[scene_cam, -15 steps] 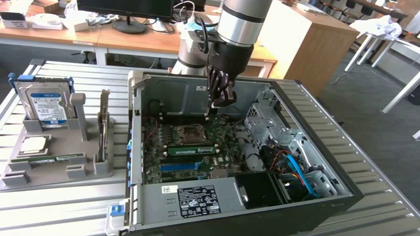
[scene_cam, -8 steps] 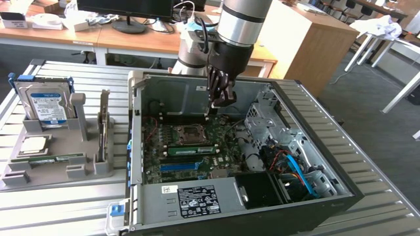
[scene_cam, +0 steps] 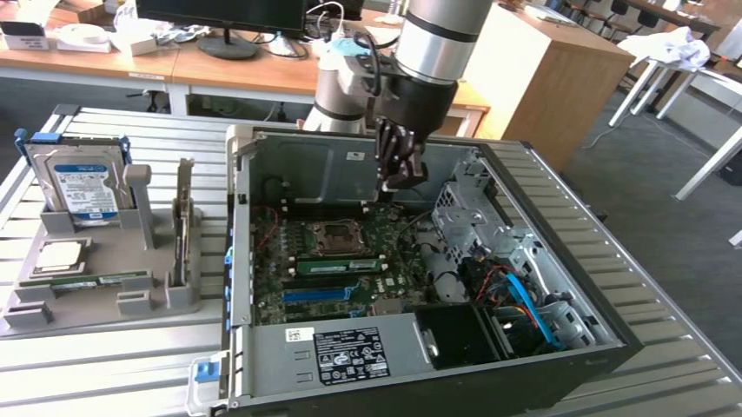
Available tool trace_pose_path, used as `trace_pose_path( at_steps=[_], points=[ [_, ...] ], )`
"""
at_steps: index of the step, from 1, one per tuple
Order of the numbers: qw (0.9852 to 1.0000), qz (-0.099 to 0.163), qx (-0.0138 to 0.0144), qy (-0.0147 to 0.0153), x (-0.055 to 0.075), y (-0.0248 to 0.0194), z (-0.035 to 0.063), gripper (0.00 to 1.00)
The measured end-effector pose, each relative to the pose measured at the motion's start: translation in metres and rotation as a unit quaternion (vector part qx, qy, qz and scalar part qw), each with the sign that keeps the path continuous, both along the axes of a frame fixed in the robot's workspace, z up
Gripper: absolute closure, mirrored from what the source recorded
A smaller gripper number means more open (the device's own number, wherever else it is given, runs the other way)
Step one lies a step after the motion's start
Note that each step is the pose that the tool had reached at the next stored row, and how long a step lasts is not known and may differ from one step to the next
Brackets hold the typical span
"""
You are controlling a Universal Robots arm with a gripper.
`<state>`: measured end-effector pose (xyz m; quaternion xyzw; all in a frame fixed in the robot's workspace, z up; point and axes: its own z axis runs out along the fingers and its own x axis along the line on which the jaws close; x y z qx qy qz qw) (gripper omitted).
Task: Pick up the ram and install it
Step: 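Press down the ram until it locks into place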
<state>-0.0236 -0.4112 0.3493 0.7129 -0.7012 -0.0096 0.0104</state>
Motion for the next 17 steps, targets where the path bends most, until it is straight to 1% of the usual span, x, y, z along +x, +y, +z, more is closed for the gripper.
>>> trace_pose_path(
  at_steps=[3, 10, 17],
  points=[
    [1.0, 0.0, -0.0001, 0.0007, 0.011, -0.0003, 0.0001, 0.9],
    [1.0, 0.0, 0.0, 0.0012, 0.026, -0.0006, 0.0, 0.9],
    [1.0, 0.0, 0.0, 0.0012, 0.027, -0.0007, 0.0, 0.9]
  ],
)
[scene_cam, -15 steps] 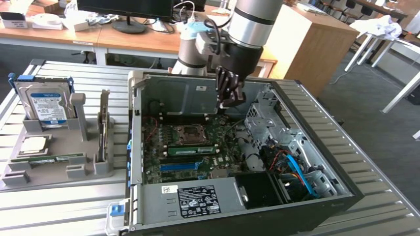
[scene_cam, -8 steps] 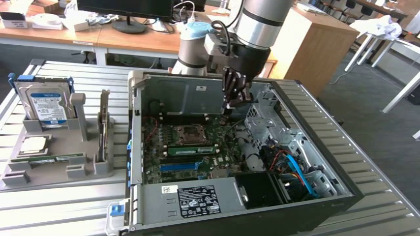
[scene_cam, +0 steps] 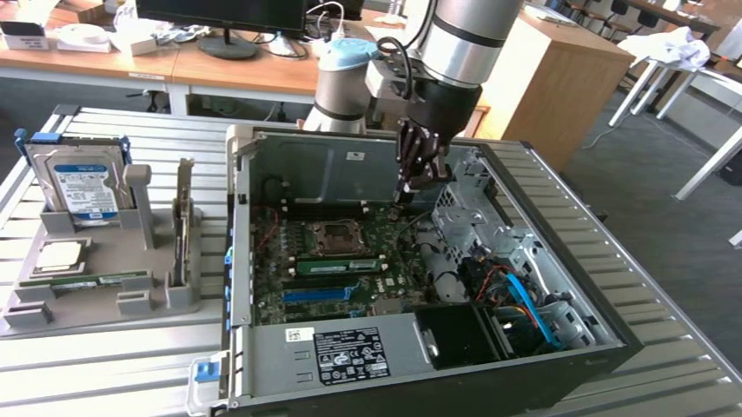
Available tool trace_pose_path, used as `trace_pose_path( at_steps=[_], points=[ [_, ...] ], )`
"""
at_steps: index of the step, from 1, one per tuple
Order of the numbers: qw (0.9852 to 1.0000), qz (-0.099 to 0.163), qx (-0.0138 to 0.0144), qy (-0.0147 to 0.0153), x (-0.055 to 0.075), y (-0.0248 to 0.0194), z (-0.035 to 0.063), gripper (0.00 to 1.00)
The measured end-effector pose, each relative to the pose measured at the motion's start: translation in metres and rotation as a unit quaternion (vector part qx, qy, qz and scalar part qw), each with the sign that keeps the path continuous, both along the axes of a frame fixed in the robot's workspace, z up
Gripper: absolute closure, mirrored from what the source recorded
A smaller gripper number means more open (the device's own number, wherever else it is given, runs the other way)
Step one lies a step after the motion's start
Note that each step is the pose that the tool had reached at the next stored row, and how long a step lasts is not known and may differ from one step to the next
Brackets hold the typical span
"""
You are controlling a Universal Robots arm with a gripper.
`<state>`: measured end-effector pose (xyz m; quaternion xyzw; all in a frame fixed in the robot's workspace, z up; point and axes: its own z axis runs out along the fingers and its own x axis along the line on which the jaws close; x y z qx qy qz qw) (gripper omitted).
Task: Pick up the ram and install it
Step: 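Press down the ram until it locks into place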
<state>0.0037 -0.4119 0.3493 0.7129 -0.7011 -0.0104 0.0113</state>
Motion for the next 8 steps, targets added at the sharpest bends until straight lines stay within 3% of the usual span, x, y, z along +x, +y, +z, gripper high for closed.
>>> trace_pose_path(
  at_steps=[8],
  points=[
    [1.0, 0.0, 0.0, 0.0, 0.0, 0.0, -0.0041, 0.9]
  ],
)
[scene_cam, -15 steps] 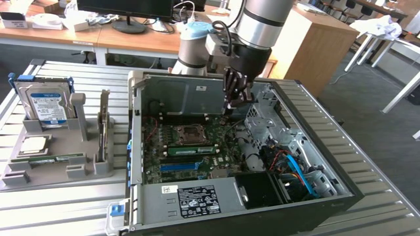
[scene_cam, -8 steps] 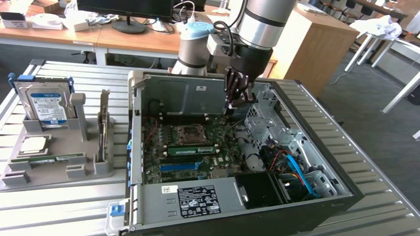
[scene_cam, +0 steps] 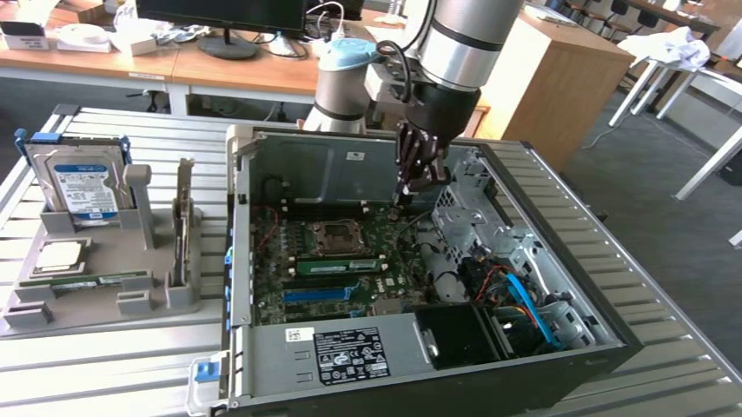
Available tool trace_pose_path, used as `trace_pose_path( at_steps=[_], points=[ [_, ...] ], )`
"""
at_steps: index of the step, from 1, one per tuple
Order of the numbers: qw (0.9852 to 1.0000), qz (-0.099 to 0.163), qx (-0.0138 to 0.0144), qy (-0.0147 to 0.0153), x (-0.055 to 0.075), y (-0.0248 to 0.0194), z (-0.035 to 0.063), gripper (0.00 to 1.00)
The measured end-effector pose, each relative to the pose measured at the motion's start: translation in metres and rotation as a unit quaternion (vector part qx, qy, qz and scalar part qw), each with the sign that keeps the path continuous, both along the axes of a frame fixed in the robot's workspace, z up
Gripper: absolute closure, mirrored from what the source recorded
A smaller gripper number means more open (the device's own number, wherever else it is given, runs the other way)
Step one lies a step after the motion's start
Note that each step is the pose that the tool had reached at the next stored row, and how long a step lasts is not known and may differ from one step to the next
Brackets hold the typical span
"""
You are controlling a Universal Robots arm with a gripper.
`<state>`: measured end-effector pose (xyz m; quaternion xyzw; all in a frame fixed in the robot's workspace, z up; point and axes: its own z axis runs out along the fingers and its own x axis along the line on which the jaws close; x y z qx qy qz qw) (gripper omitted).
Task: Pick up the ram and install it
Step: 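Press down the ram until it locks into place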
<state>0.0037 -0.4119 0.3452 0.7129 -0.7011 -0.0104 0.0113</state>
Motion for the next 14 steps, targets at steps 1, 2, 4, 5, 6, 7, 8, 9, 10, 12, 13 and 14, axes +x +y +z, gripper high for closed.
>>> trace_pose_path(
  at_steps=[1, 2, 4, 5, 6, 7, 8, 9, 10, 12, 13, 14],
  points=[
    [1.0, 0.0, 0.0, 0.0, 0.0, 0.0, -0.0009, 0.9],
    [1.0, 0.0, 0.0, 0.0, 0.0, 0.0, -0.0018, 0.9],
    [1.0, 0.0, 0.0, 0.0, 0.0, 0.0, -0.0037, 0.9],
    [1.0, 0.0, 0.0001, 0.0, 0.0, 0.0, -0.0048, 0.9],
    [1.0, 0.0, 0.0001, 0.0, 0.0, 0.0, -0.0058, 0.9],
    [1.0, 0.0, 0.0, 0.0, 0.0, 0.0, -0.0069, 0.9],
    [1.0, 0.0, 0.0, 0.0, 0.0, 0.0, -0.0081, 0.9],
    [1.0, 0.0, 0.0, 0.0, 0.0, 0.0, -0.0093, 0.9],
    [1.0, 0.0, 0.0001, 0.0, 0.0, 0.0, -0.0105, 0.9],
    [1.0, 0.0, 0.0001, 0.0, 0.0, 0.0, -0.0128, 0.9],
    [1.0, 0.0, 0.0, 0.0, 0.0, 0.0, -0.0138, 0.9],
    [1.0, 0.0, 0.0, 0.0, 0.0, 0.0, -0.0146, 0.9]
  ],
)
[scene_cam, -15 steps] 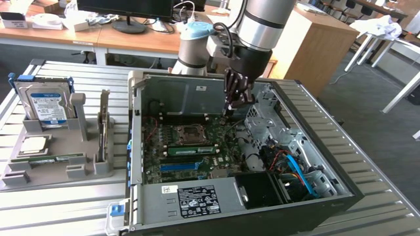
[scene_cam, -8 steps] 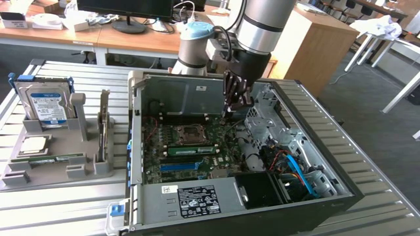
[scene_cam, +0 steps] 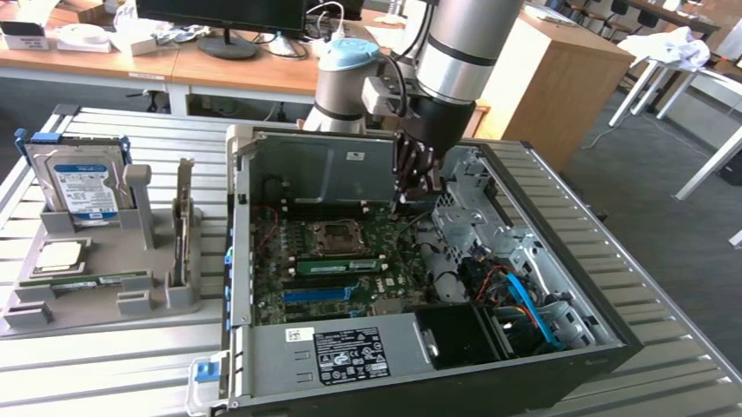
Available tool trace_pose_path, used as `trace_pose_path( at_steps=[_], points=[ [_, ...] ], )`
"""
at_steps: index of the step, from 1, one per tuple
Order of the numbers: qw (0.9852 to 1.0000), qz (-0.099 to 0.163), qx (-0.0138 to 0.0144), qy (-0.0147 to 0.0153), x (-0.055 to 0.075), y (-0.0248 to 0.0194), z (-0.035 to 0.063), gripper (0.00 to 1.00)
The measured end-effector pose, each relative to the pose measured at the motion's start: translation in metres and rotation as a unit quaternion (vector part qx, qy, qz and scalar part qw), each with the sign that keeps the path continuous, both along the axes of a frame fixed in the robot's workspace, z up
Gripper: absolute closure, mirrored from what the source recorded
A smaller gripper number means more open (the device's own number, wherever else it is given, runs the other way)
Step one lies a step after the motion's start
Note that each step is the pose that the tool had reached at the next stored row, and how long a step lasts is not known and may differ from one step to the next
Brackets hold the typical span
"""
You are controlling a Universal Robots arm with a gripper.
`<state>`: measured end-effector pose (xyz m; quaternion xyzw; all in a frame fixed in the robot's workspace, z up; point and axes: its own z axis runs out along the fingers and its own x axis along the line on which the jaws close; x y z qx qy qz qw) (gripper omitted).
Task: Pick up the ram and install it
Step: 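Press down the ram until it locks into place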
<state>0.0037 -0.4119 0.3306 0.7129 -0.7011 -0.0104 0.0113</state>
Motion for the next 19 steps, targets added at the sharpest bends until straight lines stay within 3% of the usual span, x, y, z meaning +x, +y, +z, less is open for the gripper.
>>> trace_pose_path(
  at_steps=[19],
  points=[
    [1.0, 0.0, 0.0, 0.0, 0.0, 0.0, -0.0145, 0.9]
  ],
)
